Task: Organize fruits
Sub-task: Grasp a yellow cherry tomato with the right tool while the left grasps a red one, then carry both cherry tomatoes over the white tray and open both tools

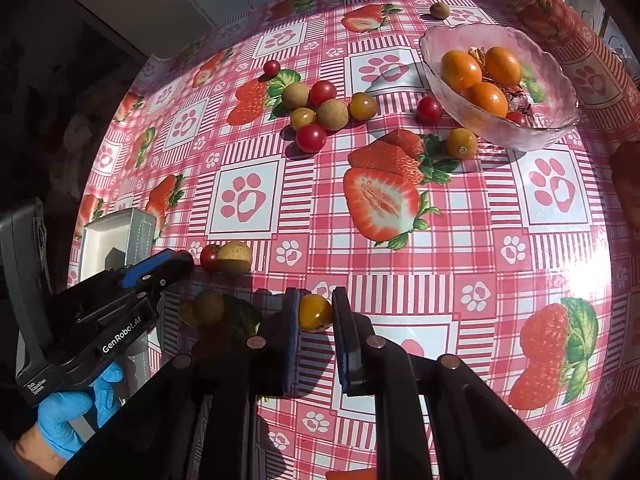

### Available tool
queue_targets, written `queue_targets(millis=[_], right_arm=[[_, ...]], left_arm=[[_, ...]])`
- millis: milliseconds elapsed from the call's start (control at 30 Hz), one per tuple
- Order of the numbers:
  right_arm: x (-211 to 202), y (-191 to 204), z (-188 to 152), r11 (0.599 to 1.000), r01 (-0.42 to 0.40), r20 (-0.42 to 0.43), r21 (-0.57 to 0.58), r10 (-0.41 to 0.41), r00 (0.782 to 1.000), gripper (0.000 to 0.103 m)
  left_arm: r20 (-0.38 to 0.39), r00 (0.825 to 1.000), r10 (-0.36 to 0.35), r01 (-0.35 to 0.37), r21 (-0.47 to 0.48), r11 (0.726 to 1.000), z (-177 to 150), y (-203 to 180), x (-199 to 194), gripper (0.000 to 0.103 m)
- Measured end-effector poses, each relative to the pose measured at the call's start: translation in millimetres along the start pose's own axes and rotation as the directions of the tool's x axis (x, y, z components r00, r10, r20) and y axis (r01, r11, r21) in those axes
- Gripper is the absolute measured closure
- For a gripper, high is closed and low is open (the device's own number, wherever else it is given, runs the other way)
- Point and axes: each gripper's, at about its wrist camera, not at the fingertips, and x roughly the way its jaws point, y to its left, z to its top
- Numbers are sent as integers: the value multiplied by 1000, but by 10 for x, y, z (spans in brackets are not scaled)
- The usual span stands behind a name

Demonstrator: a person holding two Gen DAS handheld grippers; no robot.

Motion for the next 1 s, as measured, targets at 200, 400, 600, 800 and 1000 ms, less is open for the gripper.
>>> queue_targets(millis=[200, 400, 600, 800, 1000], right_arm=[[-52, 135, -44, 1000, -10, -5, -21, 10, 1000, 85], [-60, 188, -93, 999, -1, -16, -32, 1, 1000, 85], [-65, 159, -119, 1000, -1, -16, -20, 1, 1000, 85], [-108, 168, -140, 1000, -7, -8, -18, 6, 1000, 85], [-165, 206, -138, 1000, -14, 0, -23, 14, 1000, 85]], left_arm=[[1, 1000, -12, 12, -15, 1000, -44, 44, -58, 80], [-9, 1000, 22, -22, -35, 999, -20, 85, 113, 79], [10, 998, 65, -66, 25, 998, -30, -1, 156, 80], [30, 1000, 8, -7, -16, 1000, -1, 30, 50, 81], [63, 998, -1, 2, -16, 1000, -12, 30, -190, 81]])
